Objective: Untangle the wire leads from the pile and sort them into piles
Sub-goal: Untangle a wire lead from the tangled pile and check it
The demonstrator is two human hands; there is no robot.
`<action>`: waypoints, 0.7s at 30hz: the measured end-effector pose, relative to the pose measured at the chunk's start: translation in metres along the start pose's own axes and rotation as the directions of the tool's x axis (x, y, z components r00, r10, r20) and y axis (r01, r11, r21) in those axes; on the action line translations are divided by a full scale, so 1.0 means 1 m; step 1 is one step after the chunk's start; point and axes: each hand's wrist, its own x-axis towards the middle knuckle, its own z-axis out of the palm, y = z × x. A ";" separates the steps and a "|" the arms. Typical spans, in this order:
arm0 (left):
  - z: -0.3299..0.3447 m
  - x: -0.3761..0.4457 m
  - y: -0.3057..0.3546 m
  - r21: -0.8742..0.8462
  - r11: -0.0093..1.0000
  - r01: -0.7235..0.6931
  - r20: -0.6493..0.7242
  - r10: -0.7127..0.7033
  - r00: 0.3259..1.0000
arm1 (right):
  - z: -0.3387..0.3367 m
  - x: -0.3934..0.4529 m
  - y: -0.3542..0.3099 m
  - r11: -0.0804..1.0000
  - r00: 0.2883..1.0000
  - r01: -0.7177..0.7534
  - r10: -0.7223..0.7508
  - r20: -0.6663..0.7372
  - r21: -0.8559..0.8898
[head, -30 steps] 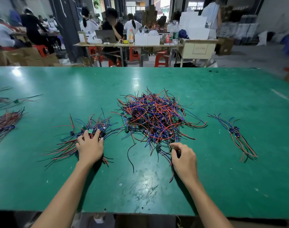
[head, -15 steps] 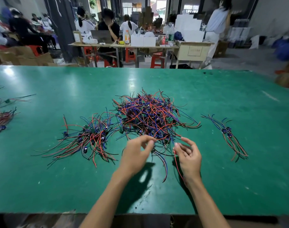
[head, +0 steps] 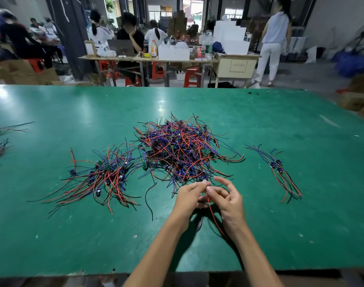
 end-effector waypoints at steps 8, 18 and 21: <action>-0.022 -0.003 0.014 0.111 0.980 -0.166 -0.095 0.177 0.980 | -0.003 0.005 0.004 0.999 0.997 0.030 -0.031 -0.075 -0.022; -0.043 -0.004 0.030 -0.042 0.964 -0.261 0.125 0.264 0.956 | 0.005 0.005 0.008 0.967 0.997 0.054 -0.040 0.064 -0.249; -0.047 -0.006 0.023 -0.003 0.965 -0.263 0.158 0.261 0.952 | 0.006 0.005 0.005 0.960 0.990 0.072 -0.035 0.138 -0.269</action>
